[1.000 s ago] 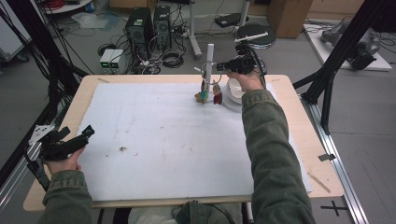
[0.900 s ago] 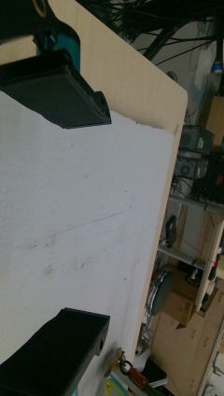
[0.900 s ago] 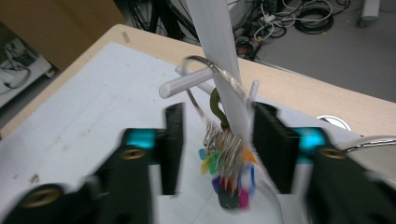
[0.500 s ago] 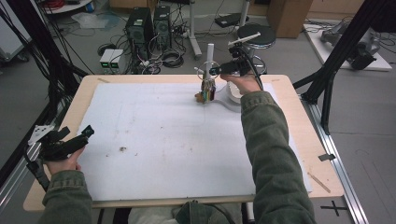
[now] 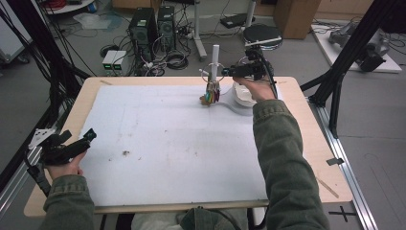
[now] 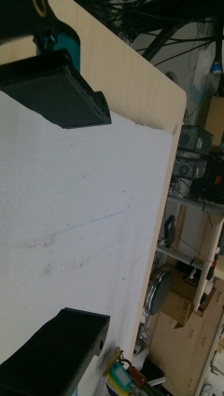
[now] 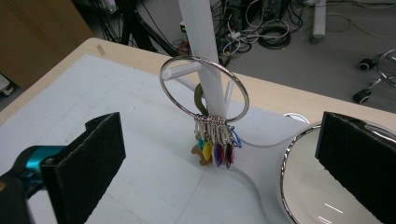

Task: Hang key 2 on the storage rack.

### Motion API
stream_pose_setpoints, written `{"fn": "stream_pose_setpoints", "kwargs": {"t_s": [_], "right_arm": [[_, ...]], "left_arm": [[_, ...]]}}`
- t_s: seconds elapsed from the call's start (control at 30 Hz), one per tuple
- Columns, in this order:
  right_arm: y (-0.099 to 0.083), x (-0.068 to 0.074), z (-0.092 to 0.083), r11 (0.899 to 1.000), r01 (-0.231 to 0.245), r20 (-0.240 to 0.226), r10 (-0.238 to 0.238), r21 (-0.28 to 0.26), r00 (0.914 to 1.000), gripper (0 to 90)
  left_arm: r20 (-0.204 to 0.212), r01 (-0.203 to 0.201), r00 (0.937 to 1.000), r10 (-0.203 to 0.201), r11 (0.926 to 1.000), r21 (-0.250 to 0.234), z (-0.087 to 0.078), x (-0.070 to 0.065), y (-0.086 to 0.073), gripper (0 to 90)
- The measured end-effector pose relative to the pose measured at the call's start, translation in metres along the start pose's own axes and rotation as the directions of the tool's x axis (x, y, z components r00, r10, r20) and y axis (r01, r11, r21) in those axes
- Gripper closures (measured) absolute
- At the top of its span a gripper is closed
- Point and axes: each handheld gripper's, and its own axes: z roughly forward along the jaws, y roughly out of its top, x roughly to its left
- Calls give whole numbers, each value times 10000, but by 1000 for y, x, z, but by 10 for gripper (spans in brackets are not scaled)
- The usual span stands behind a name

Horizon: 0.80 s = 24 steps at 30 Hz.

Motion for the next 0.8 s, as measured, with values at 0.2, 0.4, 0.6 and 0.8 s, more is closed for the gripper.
{"fn": "stream_pose_setpoints", "kwargs": {"t_s": [0.2,0.4,0.6,0.8], "right_arm": [[-1,5,-14,9994,61,-4,-62,-328,10000,5],[-19,2,-25,9981,-134,-18,133,-607,9999,5],[-38,-5,-37,9980,-427,104,432,-475,9990,5],[-55,-12,-53,9962,-598,335,620,-632,9975,5]], "left_arm": [[-7,3,10000,-3,10000,-40,-1,0,0,56],[5,57,10000,-57,10000,-44,-1,0,0,56],[-38,54,10000,-54,10000,-79,-2,0,0,56],[-39,78,10000,-79,9999,-102,-2,1,0,56]]}}
